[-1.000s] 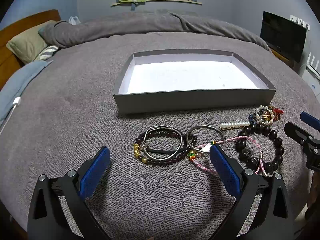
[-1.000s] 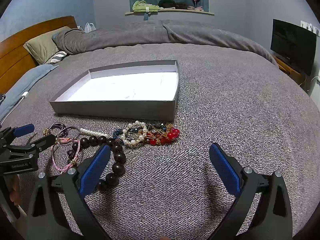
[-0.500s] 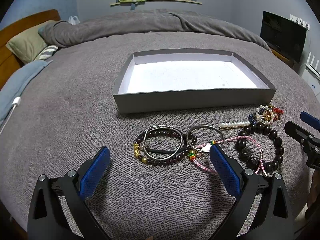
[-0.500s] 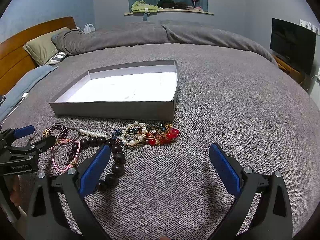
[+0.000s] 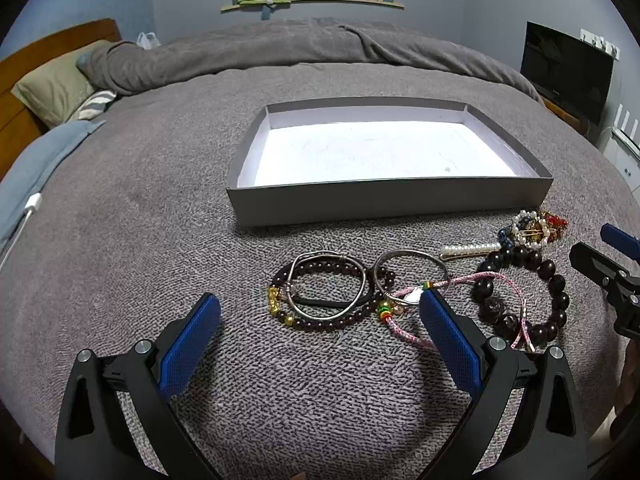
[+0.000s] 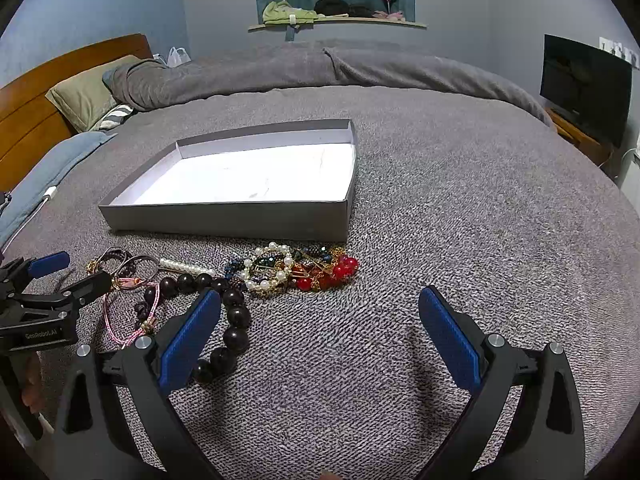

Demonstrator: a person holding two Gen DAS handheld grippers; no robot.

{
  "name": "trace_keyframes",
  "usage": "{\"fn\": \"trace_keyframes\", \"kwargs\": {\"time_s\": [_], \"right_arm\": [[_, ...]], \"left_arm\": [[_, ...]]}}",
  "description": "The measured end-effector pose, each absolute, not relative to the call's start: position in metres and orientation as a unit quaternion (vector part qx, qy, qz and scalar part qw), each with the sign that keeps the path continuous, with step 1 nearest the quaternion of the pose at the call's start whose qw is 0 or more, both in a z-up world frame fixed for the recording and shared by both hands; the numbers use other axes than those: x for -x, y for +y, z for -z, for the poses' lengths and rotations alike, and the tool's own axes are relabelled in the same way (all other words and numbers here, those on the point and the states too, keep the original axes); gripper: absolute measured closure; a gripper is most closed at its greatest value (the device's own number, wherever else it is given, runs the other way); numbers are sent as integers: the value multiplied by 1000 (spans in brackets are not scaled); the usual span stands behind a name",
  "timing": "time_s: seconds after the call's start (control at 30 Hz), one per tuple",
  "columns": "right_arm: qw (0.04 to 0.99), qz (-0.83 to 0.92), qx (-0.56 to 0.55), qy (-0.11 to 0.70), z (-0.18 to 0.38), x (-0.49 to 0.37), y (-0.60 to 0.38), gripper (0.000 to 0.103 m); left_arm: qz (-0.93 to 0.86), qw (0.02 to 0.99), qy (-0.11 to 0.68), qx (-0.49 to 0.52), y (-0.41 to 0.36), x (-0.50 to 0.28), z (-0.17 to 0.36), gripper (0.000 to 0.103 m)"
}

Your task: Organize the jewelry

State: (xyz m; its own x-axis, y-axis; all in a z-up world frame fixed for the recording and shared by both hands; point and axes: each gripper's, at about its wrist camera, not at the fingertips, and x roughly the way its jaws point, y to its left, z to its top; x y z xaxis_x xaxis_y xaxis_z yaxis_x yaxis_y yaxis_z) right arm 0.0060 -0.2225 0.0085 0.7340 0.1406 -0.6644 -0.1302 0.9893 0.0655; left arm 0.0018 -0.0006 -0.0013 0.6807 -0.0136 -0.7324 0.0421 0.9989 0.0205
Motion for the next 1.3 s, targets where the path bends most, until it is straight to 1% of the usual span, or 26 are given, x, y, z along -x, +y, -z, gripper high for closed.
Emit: {"fn": "trace_keyframes", "kwargs": {"time_s": [0.97,1.3], "right_arm": [[931,-73,-8,359,-8,-6,-222,5],[930,-110,7,352,-11,6,-208,5]], "left_arm": [[15,916,399,-18,-1,-3,2,4],[15,920,391,-33,5,-5,-2,4]]}}
